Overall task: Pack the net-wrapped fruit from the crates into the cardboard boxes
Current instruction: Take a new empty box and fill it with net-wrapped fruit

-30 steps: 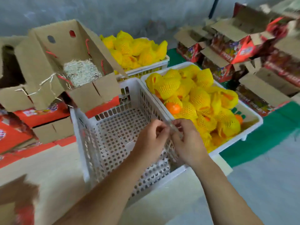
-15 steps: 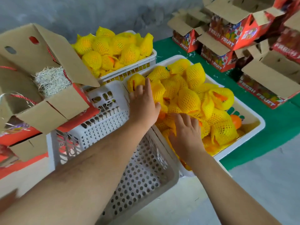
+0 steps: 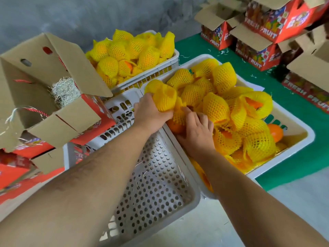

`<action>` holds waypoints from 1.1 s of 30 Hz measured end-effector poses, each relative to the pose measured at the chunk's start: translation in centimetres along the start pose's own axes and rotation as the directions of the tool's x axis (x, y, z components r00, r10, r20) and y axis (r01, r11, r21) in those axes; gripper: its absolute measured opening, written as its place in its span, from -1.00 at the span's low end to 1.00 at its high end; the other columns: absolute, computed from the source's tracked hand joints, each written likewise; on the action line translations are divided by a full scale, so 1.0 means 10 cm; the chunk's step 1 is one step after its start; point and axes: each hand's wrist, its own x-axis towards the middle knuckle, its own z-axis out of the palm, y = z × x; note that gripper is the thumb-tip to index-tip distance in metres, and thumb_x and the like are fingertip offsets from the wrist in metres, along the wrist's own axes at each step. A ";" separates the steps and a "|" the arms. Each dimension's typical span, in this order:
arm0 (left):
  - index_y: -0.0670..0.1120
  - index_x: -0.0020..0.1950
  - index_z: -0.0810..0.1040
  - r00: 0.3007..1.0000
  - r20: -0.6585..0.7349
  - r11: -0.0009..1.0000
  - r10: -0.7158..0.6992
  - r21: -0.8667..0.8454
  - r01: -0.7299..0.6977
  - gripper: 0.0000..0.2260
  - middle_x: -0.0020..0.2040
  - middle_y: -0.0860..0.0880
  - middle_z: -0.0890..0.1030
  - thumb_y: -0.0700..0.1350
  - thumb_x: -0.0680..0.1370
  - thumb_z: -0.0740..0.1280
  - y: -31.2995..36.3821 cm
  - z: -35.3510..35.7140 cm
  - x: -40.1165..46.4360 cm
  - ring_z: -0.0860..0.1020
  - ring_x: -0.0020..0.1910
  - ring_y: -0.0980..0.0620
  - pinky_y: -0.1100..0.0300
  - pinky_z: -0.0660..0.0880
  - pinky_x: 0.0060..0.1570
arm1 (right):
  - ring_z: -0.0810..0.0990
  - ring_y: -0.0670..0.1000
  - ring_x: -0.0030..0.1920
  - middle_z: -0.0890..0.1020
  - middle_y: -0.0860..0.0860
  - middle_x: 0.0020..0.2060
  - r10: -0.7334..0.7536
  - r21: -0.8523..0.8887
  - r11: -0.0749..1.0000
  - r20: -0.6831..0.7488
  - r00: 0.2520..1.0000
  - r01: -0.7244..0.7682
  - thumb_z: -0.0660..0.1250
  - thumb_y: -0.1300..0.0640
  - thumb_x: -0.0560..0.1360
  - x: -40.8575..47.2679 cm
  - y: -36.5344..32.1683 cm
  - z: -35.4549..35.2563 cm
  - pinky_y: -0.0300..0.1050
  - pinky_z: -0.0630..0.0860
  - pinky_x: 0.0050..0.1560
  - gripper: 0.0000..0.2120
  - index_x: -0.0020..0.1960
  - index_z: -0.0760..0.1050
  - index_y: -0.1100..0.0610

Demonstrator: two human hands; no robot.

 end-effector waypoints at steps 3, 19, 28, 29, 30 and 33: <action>0.02 0.37 0.32 0.999 -0.042 0.909 -0.026 -0.417 0.006 -0.36 0.13 -0.01 0.60 0.12 0.43 0.58 -0.03 0.02 -0.15 0.63 0.09 0.00 0.04 0.61 0.05 | 0.32 0.13 0.32 0.45 -0.03 0.31 -0.014 0.032 0.999 -0.104 0.994 0.018 0.43 -0.19 0.43 -0.02 0.02 -0.05 0.14 0.19 0.31 -0.18 0.59 0.21 0.00; -0.01 0.47 0.46 0.968 0.175 0.269 -0.178 -0.938 0.219 -0.34 0.29 -0.07 0.66 0.23 0.46 0.50 -0.56 -0.43 -1.36 0.64 0.27 -0.09 -0.04 0.58 0.22 | 0.36 -0.10 0.29 0.34 0.05 0.31 -0.162 0.484 0.856 -0.082 0.983 0.181 0.45 0.04 0.37 -0.69 -0.86 -0.29 -0.51 0.36 0.08 -0.29 0.48 0.31 0.03; 0.15 0.31 0.55 0.900 0.299 0.466 -0.318 -0.778 0.422 -0.07 0.11 0.00 0.74 0.62 0.07 0.44 -1.67 -1.12 -2.24 0.73 0.06 -0.05 -0.02 0.66 0.06 | 0.45 -0.27 0.13 0.30 -0.25 0.20 -0.233 0.567 0.820 0.210 0.950 0.076 0.47 -0.45 0.30 -1.37 -1.89 -0.14 -0.40 0.52 -0.03 -0.14 0.52 0.24 -0.34; 0.16 0.28 0.57 0.901 0.300 0.495 -0.313 -0.759 0.424 -0.10 0.06 0.03 0.75 0.63 0.09 0.41 -1.82 -1.25 -2.35 0.74 0.01 -0.01 0.07 0.67 -0.06 | 0.48 -0.25 0.10 0.28 -0.31 0.19 -0.267 0.542 0.836 0.258 0.929 0.089 0.44 -0.50 0.26 -1.44 -2.04 -0.08 -0.37 0.52 -0.02 -0.08 0.55 0.18 -0.38; 0.18 0.26 0.58 0.904 0.293 0.526 -0.311 -0.739 0.421 -0.16 0.03 0.06 0.75 0.63 0.12 0.37 -1.97 -1.38 -2.45 0.74 -0.03 0.03 0.11 0.67 -0.13 | 0.50 -0.23 0.06 0.28 -0.33 0.18 -0.297 0.507 0.854 0.287 0.911 0.119 0.42 -0.51 0.24 -1.50 -2.22 0.00 -0.34 0.51 0.00 -0.06 0.54 0.14 -0.42; 0.24 0.19 0.59 0.925 0.249 0.621 -0.287 -0.687 0.377 -0.30 0.00 0.11 0.74 0.60 0.20 0.27 -2.44 -1.79 -2.68 0.73 -0.06 0.09 -0.03 0.68 0.01 | 0.53 -0.15 0.00 0.30 -0.27 0.14 -0.368 0.439 0.872 0.298 0.881 0.216 0.40 -0.46 0.27 -1.73 -2.85 0.28 -0.20 0.54 0.00 -0.15 0.48 0.10 -0.53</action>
